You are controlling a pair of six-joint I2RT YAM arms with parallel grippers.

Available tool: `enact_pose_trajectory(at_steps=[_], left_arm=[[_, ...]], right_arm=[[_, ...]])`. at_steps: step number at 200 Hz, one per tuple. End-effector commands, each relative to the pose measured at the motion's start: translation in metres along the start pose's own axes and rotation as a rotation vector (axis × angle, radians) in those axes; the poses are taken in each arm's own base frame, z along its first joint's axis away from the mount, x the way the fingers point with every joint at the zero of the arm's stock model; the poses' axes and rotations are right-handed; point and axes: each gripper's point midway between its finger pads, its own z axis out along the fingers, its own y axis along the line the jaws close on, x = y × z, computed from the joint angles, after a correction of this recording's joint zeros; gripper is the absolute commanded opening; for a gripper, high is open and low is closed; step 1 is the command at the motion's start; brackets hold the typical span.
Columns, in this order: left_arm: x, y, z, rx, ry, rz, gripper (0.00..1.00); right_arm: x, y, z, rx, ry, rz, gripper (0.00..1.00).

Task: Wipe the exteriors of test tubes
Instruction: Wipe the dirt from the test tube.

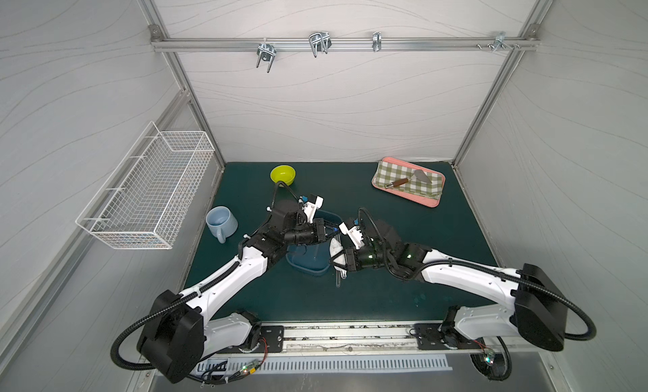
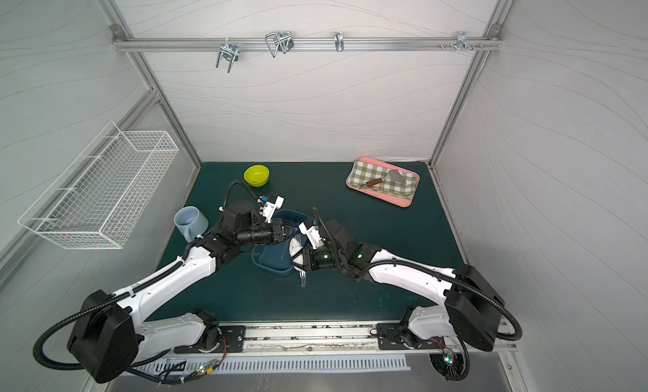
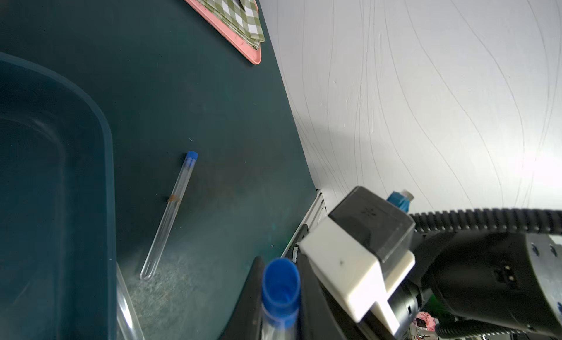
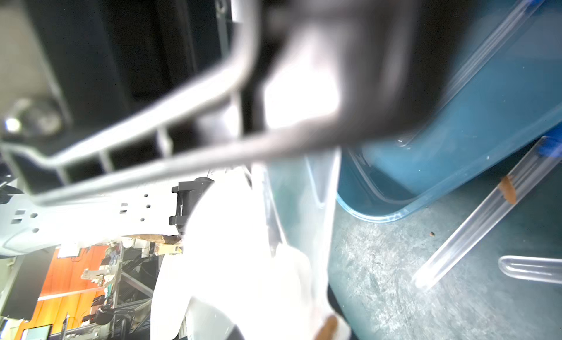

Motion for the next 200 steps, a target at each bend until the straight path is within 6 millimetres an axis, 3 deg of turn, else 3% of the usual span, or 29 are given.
enact_pose_trajectory(at_steps=[1, 59, 149, 200], left_arm=[[-0.018, -0.018, -0.005, 0.047, -0.066, 0.056, 0.04], [-0.017, -0.016, -0.007, 0.044, -0.075, 0.051, 0.04], [-0.017, -0.017, -0.007, 0.052, -0.08, 0.048, 0.04], [-0.02, -0.023, -0.007, 0.085, -0.09, 0.035, 0.04]], right_arm=[[-0.006, 0.013, -0.003, -0.012, 0.007, -0.039, 0.24], [-0.031, 0.016, -0.016, -0.009, -0.044, -0.063, 0.32], [-0.04, 0.007, -0.02, 0.034, -0.034, -0.064, 0.52], [-0.042, 0.006, -0.02, 0.048, 0.006, -0.063, 0.56]])
